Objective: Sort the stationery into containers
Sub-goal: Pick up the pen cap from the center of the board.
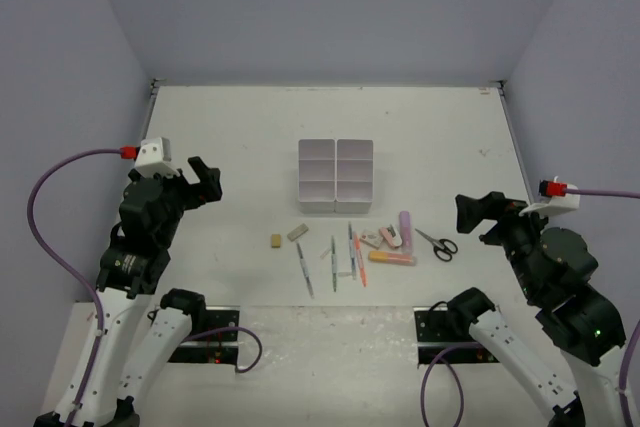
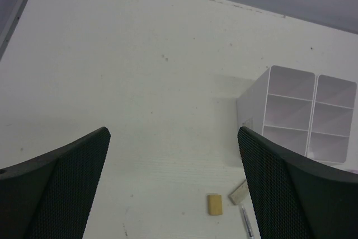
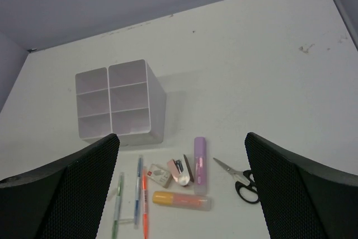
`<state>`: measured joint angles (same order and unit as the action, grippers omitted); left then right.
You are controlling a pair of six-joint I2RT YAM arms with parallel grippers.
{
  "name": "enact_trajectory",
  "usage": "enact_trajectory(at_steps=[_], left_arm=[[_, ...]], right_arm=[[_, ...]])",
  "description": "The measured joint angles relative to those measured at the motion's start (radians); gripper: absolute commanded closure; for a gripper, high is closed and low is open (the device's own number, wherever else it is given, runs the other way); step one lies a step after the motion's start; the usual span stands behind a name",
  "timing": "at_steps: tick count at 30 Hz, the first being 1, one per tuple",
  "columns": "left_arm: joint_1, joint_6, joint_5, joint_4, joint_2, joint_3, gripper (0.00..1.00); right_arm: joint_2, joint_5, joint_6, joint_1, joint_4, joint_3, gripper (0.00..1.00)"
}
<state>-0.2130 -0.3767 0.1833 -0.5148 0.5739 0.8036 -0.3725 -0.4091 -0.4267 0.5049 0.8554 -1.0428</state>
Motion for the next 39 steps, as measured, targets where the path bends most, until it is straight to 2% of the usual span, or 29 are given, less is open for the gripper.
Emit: enact_trajectory(at_steps=[9,11,15,18,21,24,27,29,33,39], left_arm=[[0.000,0.001,-0.001,0.000,0.000,0.000,0.00],[0.000,0.001,-0.001,0.000,0.000,0.000,0.00],[0.000,0.001,-0.001,0.000,0.000,0.000,0.00],[0.000,0.001,-0.001,0.000,0.000,0.000,0.00],[0.000,0.002,-0.001,0.000,-0.001,0.000,0.00],[0.000,0.002,-0.004,0.001,0.003,0.000,0.00],[0.000,0.002,-0.014,0.001,0.020,0.000,0.00],[0.000,0.002,-0.021,0.001,0.034,0.000,0.00],[0.000,0.002,-0.028,0.001,0.044,0.000,0.00],[0.000,0.002,-0.043,0.003,0.029,0.000,0.00]], right_arm=[[0.000,-0.007,-0.003,0.000,0.008,0.000,0.01],[-0.001,0.029,-0.002,0.000,0.002,0.000,0.01],[-0.030,0.192,0.000,0.000,-0.051,-0.001,0.01],[-0.149,0.298,-0.026,0.000,-0.081,-0.018,0.01],[-0.347,0.357,-0.079,0.019,-0.130,-0.025,0.02],[-0.514,0.366,-0.130,0.072,-0.147,-0.022,0.07],[-0.616,0.331,-0.172,0.185,-0.150,-0.023,0.21],[-0.669,0.308,-0.193,0.257,-0.149,-0.027,0.27],[-0.761,0.241,-0.236,0.362,-0.156,-0.031,0.52],[-0.817,0.214,-0.282,0.423,-0.191,0.029,0.57]])
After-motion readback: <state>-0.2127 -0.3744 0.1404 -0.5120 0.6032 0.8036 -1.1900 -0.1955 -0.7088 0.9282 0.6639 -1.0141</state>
